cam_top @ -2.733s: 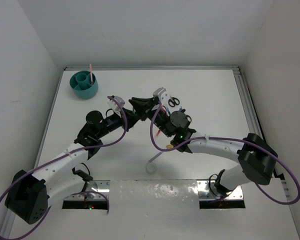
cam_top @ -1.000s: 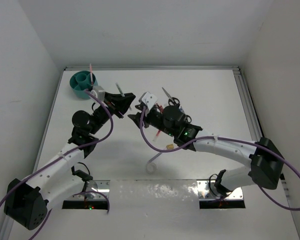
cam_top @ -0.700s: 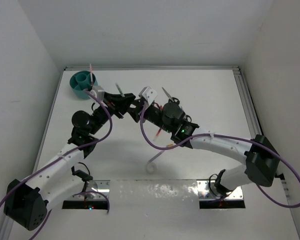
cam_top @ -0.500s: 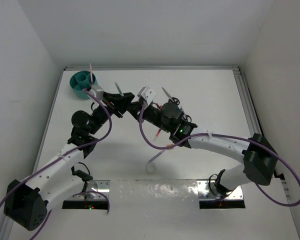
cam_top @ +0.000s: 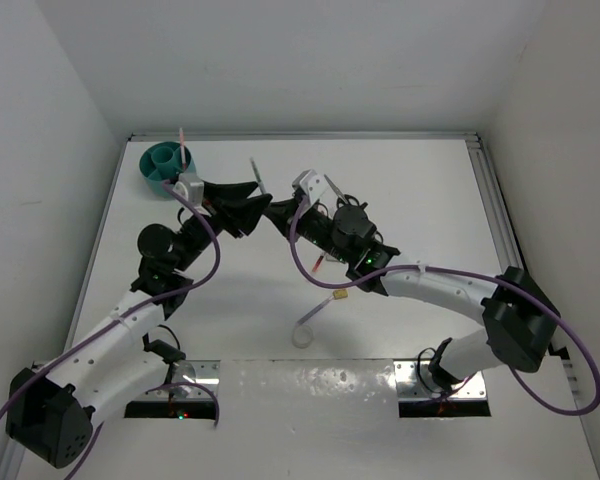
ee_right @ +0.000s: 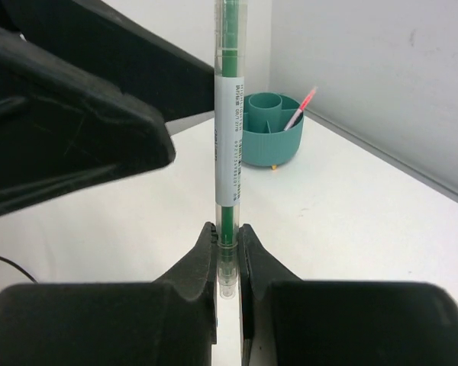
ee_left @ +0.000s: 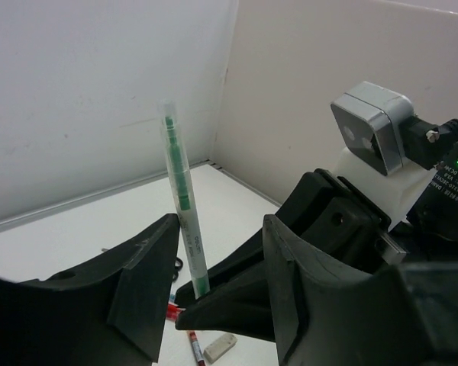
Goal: Sort the stationery into containers
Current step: Place the pen in the storage box.
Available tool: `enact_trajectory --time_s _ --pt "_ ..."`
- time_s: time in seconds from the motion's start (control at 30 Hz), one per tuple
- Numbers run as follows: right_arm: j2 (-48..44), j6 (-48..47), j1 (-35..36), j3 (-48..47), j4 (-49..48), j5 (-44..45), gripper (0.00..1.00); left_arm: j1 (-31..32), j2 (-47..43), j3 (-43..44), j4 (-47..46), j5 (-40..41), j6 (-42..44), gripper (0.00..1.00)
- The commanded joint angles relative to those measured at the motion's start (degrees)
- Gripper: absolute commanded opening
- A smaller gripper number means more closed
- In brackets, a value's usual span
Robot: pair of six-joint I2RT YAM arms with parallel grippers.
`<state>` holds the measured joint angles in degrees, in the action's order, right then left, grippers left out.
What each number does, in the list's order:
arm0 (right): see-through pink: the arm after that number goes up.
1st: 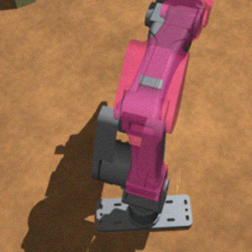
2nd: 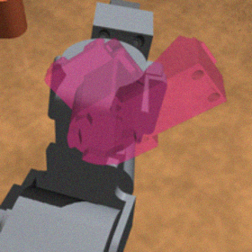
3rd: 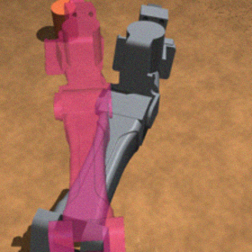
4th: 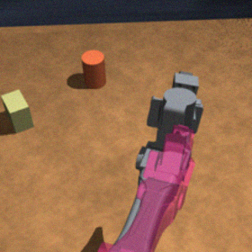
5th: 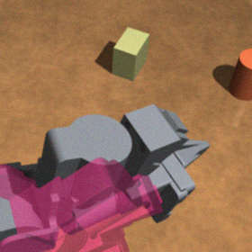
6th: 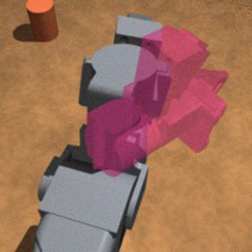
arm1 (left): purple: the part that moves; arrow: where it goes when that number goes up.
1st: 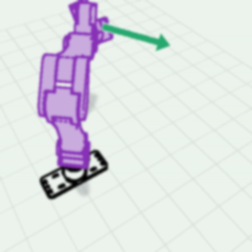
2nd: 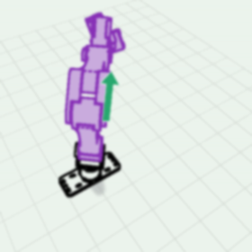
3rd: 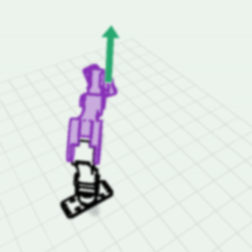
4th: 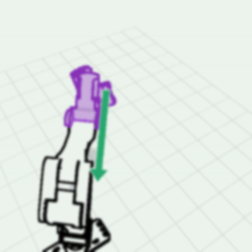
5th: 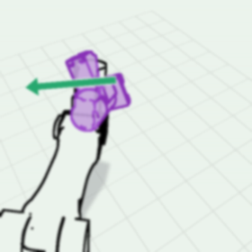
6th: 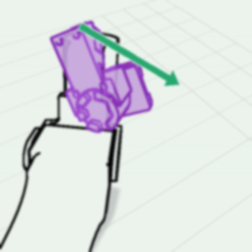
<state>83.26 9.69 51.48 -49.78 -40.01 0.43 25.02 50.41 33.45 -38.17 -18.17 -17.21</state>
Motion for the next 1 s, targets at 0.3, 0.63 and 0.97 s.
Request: enact_trajectory --time_s 0.3,0.63,0.97 --pt "-3.55 -0.37 1.51 0.82 -2.27 -0.16 0.00 -0.49 1.09 2.67 -3.05 2.34 0.34 0.34" --pt "-3.63 -1.26 2.31 1.70 -1.12 -0.16 0.00 -0.41 1.53 3.02 -5.24 2.97 1.92 0.24" --pt "-3.72 -1.52 2.31 1.18 -0.60 -0.16 0.00 -0.41 1.62 2.93 -4.90 2.44 2.27 0.00"
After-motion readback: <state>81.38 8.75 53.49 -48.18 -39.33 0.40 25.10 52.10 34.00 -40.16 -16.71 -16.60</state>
